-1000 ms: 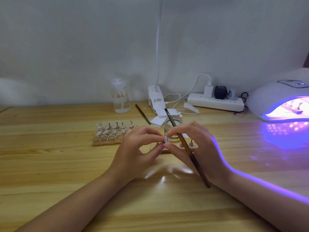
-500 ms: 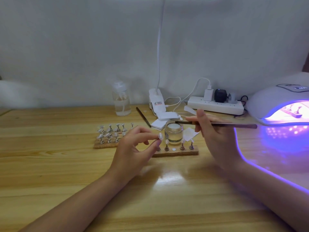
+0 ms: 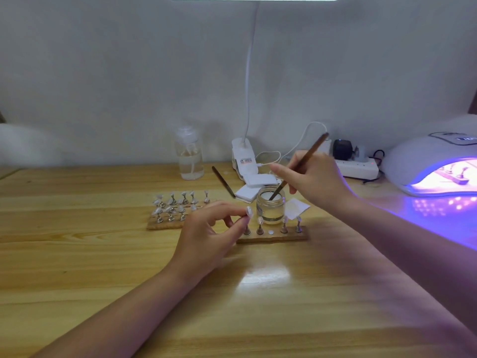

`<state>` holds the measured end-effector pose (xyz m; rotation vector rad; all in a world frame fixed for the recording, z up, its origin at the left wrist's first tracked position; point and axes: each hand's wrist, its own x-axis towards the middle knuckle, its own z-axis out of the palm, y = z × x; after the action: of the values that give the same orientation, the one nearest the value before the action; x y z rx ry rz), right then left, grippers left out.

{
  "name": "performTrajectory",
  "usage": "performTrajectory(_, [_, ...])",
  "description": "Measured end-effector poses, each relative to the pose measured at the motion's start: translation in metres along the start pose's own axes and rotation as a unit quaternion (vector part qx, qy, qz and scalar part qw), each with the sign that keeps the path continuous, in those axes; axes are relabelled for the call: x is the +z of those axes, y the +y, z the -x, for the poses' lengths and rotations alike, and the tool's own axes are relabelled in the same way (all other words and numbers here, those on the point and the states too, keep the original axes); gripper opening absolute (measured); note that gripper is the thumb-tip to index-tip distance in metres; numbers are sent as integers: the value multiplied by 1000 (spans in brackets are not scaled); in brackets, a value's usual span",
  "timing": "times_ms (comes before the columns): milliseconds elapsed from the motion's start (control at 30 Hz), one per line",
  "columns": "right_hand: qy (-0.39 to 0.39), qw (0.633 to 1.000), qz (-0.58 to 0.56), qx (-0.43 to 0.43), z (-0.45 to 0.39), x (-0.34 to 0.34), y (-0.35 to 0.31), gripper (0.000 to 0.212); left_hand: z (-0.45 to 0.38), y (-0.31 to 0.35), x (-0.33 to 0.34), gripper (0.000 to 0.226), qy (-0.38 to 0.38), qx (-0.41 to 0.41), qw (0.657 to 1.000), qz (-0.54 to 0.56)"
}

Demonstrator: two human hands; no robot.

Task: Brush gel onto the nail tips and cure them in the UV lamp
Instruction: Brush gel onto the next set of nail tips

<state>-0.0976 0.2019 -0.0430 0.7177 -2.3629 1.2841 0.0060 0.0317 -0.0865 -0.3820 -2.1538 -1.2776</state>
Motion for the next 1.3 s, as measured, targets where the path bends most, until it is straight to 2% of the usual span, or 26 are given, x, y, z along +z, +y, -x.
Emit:
performTrajectory(233, [-86,991,102,29,-8,13,-3,44,0,0,0,20,-1,1,1000,-7])
performTrajectory(600, [24,997,5,71,-12,-11,6,42,0,-2,0,20,0,-9,1000,-7])
performTrajectory(833, [28,993,-57,99,-11,-19,17,39,0,0,-1,17,-6,-18,1000,-7])
performTrajectory(1167, [76,984,-98,128,-14,-25,18,40,-1,1,0,18,0,-24,1000,-11])
performTrajectory(1300, [64,980,-120,142,-11,-19,17,39,0,1,-1,20,-1,-20,1000,-13])
